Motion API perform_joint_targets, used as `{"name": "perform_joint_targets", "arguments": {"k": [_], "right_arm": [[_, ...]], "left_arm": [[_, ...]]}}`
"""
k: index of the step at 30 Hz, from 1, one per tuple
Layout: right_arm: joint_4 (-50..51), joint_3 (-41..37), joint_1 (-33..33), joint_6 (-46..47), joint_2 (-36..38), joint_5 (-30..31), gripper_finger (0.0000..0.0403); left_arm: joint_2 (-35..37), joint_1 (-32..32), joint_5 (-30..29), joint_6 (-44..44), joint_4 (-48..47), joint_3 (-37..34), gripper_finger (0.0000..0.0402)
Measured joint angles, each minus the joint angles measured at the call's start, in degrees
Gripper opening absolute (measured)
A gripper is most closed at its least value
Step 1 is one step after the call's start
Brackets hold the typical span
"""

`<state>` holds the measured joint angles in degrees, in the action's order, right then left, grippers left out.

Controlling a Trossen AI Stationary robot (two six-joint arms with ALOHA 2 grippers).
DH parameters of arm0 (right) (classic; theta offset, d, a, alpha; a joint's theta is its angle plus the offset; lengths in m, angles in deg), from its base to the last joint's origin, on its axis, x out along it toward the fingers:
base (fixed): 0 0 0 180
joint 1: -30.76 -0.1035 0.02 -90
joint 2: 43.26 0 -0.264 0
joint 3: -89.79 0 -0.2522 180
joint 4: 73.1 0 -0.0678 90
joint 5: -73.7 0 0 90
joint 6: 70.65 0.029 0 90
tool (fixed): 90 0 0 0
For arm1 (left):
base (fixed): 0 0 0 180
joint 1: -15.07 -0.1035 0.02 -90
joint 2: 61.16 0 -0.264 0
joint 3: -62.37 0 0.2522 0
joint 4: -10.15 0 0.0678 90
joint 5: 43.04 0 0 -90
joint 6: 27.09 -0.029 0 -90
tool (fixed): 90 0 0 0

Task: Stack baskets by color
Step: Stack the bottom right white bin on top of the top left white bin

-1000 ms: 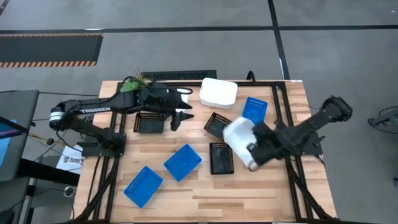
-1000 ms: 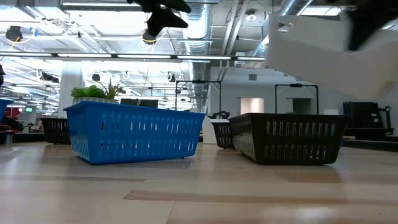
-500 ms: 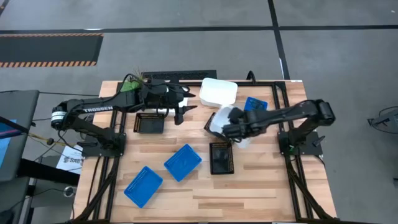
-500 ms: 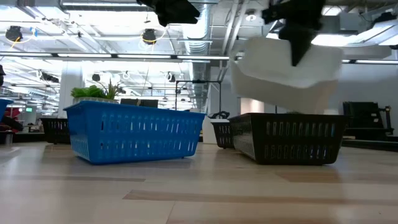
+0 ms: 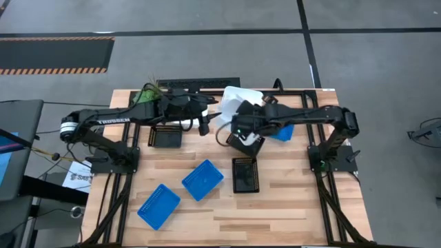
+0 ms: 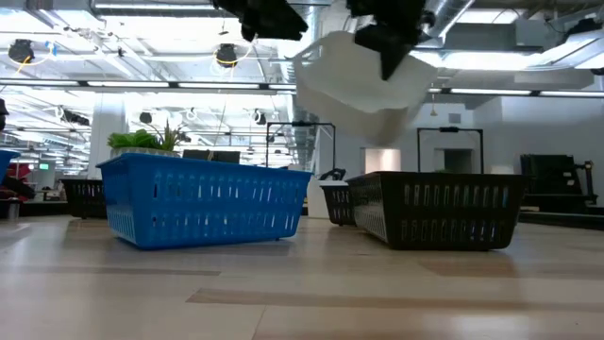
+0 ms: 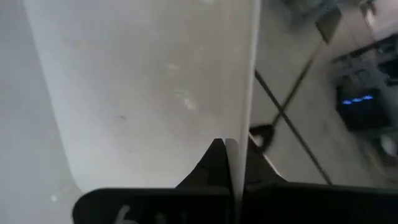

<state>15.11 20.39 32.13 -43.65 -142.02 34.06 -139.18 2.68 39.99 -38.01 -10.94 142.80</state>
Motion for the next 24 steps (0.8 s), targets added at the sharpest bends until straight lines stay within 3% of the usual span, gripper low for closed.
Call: {"name": "perform_joint_targets", "arguments": {"k": [7, 13, 16, 21, 24], "right_arm": [[-8.6, 0.2, 1.1, -7.4, 0.0, 0.0, 0.0001], [-10.3, 0.2, 1.1, -7.9, 0.0, 0.0, 0.0001], [-11.2, 0.2, 1.0, -8.2, 0.0, -0.1, 0.0001], [-13.5, 0.2, 0.8, -10.2, 0.0, -0.9, 0.001], [-14.2, 0.2, 0.4, -10.8, 0.1, -0.8, 0.0021]], "left_arm": [[-3.3, -0.1, -9.9, 0.7, 0.4, -0.1, 0.0197], [-3.8, -0.4, -13.0, 0.0, 2.3, -0.1, 0.0183], [-3.8, -0.8, -13.4, 0.1, 1.9, -0.1, 0.0139], [-3.8, -1.9, -14.3, -0.3, 1.8, -0.1, 0.0024], [-3.8, -2.3, -14.7, -0.2, 1.8, -0.1, 0.0007]]}}
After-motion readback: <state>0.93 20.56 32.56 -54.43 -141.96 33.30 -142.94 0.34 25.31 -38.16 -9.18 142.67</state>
